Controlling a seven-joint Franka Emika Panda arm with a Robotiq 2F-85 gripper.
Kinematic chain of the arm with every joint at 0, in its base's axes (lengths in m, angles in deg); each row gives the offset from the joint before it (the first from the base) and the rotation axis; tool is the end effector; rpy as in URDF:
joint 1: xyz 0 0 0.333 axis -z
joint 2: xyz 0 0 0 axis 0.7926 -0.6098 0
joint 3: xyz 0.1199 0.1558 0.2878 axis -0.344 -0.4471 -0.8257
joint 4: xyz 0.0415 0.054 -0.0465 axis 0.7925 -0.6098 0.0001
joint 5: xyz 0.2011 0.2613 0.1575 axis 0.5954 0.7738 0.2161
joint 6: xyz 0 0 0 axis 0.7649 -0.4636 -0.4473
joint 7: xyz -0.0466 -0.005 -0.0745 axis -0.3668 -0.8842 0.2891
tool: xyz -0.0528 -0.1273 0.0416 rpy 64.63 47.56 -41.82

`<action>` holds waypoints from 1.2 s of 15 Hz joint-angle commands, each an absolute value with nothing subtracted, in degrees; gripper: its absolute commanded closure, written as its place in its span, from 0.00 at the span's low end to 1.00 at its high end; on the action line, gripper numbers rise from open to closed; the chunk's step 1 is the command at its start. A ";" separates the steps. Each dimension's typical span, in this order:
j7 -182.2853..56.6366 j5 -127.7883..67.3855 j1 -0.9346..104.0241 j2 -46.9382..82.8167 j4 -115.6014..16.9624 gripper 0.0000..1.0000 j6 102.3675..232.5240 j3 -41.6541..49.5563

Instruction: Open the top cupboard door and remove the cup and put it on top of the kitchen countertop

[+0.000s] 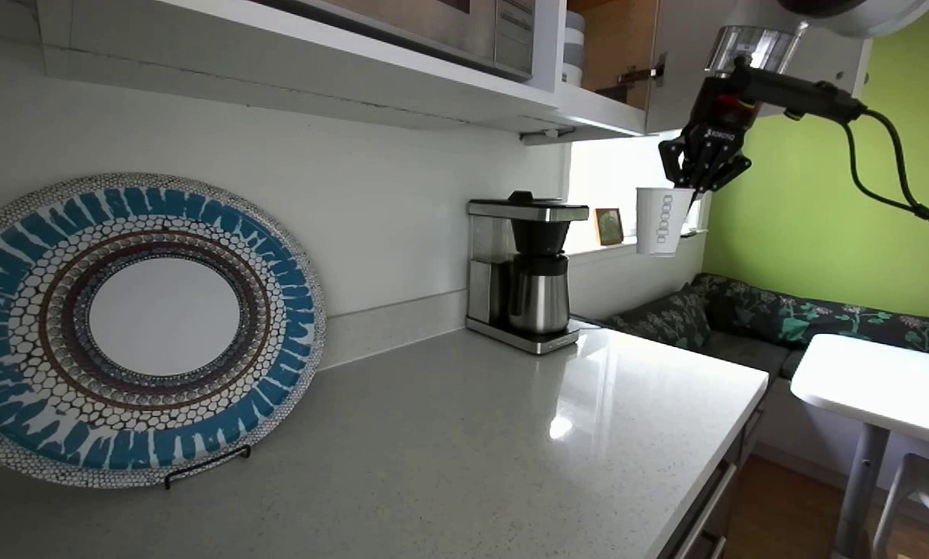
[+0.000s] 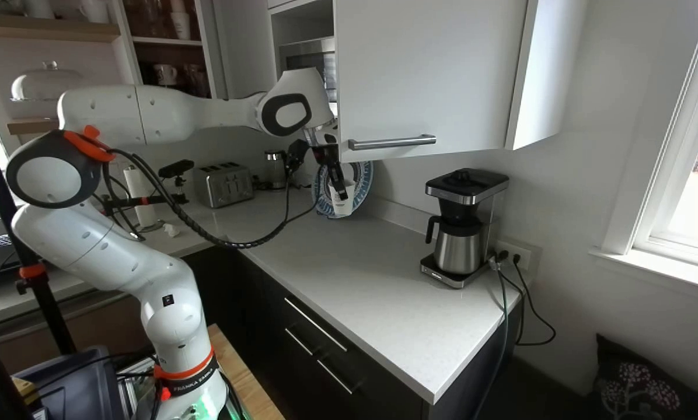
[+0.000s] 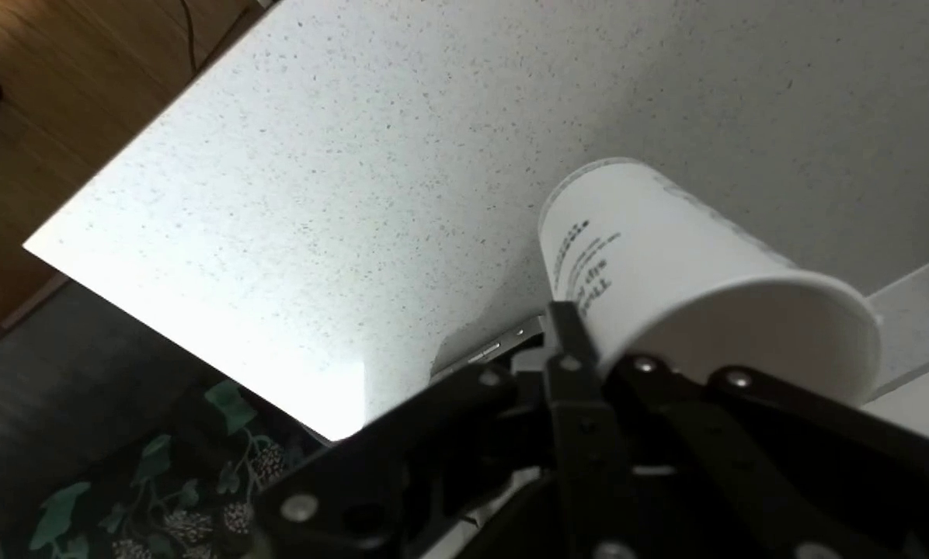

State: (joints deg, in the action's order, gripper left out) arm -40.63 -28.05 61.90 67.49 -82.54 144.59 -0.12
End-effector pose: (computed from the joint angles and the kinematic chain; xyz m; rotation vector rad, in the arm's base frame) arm 0.3631 -0.0611 0.6294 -2.9126 0.9461 -0.5147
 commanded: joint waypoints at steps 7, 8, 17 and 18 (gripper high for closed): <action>-44.66 -25.46 61.71 68.25 -92.78 0.97 152.15 -0.11; -44.73 -25.45 61.71 68.27 -92.95 0.97 152.25 -0.10; -47.71 -26.88 62.08 62.15 -96.96 0.99 164.05 1.00; -48.34 -27.22 62.22 60.95 -97.71 0.99 166.43 1.08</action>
State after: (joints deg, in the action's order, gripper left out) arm -45.69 -26.59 62.12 64.06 -95.58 160.01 0.25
